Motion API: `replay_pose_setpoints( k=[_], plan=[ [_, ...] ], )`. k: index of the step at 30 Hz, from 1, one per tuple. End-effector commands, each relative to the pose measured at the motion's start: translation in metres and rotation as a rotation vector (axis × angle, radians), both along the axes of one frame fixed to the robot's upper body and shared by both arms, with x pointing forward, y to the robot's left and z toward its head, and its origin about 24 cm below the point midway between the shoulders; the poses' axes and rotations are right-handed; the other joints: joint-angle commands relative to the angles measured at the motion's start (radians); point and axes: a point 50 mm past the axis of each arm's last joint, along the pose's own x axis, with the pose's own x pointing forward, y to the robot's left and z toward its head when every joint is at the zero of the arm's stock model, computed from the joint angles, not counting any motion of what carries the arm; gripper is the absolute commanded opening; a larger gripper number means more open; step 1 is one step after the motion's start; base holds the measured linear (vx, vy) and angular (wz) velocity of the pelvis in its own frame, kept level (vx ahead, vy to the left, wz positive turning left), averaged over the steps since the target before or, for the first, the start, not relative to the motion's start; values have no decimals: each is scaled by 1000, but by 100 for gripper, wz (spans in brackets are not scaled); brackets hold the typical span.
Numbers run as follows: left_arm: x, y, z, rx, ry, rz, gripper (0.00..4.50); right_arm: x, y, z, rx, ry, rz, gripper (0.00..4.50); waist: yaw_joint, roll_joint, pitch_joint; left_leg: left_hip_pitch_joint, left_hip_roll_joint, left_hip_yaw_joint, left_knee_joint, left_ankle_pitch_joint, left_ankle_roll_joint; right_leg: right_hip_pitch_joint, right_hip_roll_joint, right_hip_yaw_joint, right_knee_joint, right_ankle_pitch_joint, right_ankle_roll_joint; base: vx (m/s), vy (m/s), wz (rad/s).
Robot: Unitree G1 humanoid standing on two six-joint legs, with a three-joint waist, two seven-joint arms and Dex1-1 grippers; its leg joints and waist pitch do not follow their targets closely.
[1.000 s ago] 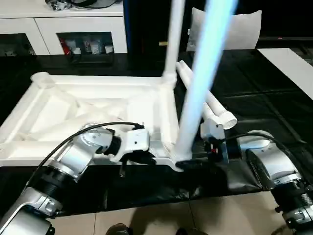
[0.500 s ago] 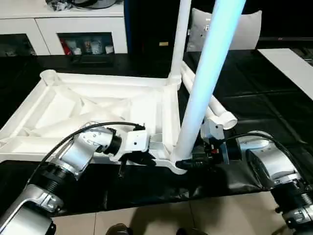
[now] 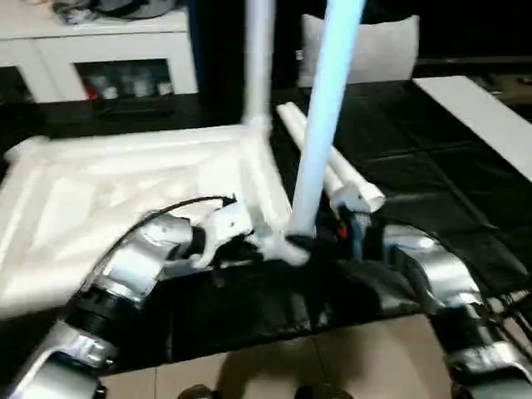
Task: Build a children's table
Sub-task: Rotate leg to tighten
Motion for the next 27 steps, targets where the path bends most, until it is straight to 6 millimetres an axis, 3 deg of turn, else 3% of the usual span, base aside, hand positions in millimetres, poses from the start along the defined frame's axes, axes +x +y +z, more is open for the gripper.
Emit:
replay_pose_setpoints(
  k=[1,5,6,10,14,16,21,27],
  plan=[
    [4,-30,19,-89,-88,45,0,1,28,-11,-8,77,-35,272,2,6,-72,11,33,-20,-71,-310,0,45,-64,34,-95,-501,-143,0,0,0],
    [11,-52,25,-125,-115,172,0,9,43,-11,-9,70,-153,272,0,2,-74,14,28,-19,-66,-309,10,43,-64,29,-104,-544,-119,0,0,0],
    [11,-54,26,-128,-118,177,0,10,44,-11,-9,58,-152,307,2,0,-75,14,29,-17,-66,-307,16,41,-64,31,-103,-532,-116,0,0,0],
    [11,-59,29,-118,-144,159,0,10,41,-7,25,42,-165,349,9,2,-79,6,33,-17,-71,-284,32,48,-62,36,-93,-438,-133,0,0,0],
    [12,-51,28,-87,-166,150,0,9,35,-5,22,11,-166,379,12,3,-80,4,33,-17,-72,-277,33,51,-64,37,-90,-411,-143,0,0,0],
    [11,-39,27,-66,-168,133,0,6,21,-1,36,-29,-141,398,14,9,-81,9,34,-16,-72,-287,33,50,-64,38,-92,-413,-141,0,0,0],
    [9,-26,25,-25,-179,47,0,2,0,4,16,-60,-87,440,22,11,-82,8,37,-18,-74,-286,32,53,-64,38,-87,-380,-157,0,0,0],
    [5,-13,23,22,-157,-81,0,-7,-26,13,-26,-96,73,447,36,12,-82,10,41,-15,-73,-273,36,54,-65,42,-79,-338,-176,0,0,0]
  ],
)
